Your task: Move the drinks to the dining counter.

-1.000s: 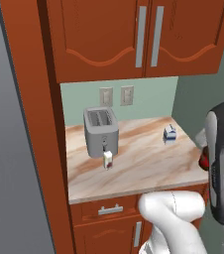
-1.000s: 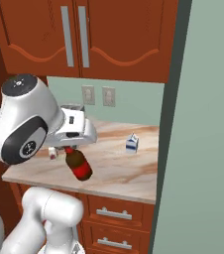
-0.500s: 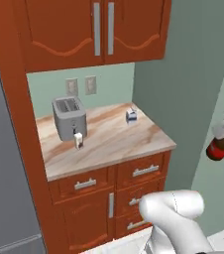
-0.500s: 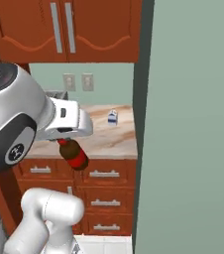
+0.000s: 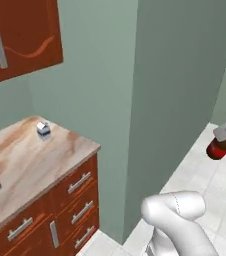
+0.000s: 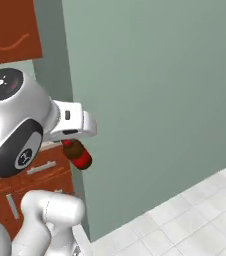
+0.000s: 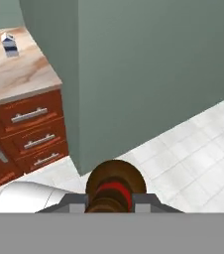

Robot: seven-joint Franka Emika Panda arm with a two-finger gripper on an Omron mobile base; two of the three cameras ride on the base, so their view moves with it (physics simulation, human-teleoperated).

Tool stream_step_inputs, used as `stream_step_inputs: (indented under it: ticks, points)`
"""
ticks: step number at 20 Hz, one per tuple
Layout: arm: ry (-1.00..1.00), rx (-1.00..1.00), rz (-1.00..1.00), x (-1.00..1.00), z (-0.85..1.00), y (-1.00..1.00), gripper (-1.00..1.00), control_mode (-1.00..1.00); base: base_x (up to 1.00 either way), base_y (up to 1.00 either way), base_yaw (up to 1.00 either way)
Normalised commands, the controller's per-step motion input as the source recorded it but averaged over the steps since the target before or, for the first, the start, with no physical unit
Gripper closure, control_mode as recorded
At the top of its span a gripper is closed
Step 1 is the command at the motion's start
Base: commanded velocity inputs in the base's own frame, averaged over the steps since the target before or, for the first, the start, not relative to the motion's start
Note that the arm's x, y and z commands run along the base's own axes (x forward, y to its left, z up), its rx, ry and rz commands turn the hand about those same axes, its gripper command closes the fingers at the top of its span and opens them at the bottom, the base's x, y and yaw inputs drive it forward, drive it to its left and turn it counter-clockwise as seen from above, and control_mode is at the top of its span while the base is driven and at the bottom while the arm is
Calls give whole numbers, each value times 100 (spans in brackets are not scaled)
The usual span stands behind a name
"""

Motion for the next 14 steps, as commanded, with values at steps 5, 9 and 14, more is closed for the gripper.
stream_step_inputs:
  ticks: [5, 9, 14]
  points:
    - [0, 0, 0, 0, 0, 0, 100, 100, 0, 0, -97]
    - [0, 0, 0, 0, 0, 0, 100, 100, 0, 0, -97]
    - [0, 0, 0, 0, 0, 0, 100, 100, 0, 0, -100]
